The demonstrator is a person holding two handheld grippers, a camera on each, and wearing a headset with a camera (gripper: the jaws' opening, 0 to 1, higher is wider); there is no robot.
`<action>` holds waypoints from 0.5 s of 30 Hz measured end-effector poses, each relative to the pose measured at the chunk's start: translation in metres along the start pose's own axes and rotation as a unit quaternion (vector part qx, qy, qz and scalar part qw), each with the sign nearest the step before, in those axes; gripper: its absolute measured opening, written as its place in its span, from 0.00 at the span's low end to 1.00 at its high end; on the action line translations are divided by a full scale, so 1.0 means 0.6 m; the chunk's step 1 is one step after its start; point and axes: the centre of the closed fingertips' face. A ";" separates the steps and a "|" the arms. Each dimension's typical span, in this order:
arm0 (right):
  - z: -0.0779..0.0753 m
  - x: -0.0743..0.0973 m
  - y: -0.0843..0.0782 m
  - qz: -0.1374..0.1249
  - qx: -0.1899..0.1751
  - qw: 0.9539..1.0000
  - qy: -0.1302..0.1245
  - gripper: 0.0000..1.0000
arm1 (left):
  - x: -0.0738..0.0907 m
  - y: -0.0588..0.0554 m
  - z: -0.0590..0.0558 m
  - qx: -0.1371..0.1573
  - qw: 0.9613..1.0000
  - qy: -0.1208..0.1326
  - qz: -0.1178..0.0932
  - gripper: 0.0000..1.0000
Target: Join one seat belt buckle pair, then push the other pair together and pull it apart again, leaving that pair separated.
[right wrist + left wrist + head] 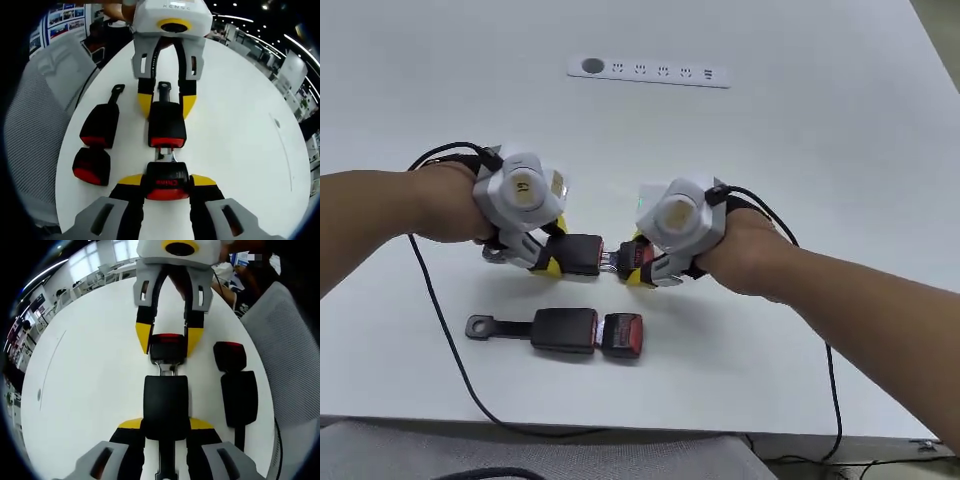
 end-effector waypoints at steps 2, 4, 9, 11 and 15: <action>0.003 0.004 -0.001 -0.003 -0.002 1.000 -0.002 0.31 | 0.000 -0.002 0.003 0.002 1.000 -0.001 0.000 0.31; 0.005 0.011 -0.009 -0.003 -0.001 1.000 -0.006 0.31 | 0.000 -0.002 0.003 0.004 1.000 0.000 -0.002 0.32; 0.002 0.033 -0.047 0.001 -0.009 1.000 -0.009 0.32 | -0.001 -0.004 0.006 0.004 1.000 0.000 -0.004 0.32; 0.004 0.043 -0.065 0.007 -0.009 1.000 -0.009 0.32 | 0.000 -0.001 0.004 0.004 1.000 0.000 -0.004 0.32; 0.006 0.066 -0.102 0.017 -0.013 1.000 -0.009 0.32 | 0.001 -0.001 0.003 0.004 1.000 0.001 -0.003 0.32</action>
Point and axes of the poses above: the centre of the closed fingertips' face, and the gripper's own axes: x roughly backward along the fingers, z roughly to its left, y roughly out of its top, and after that the axes turned 15 degrees about y, right-handed
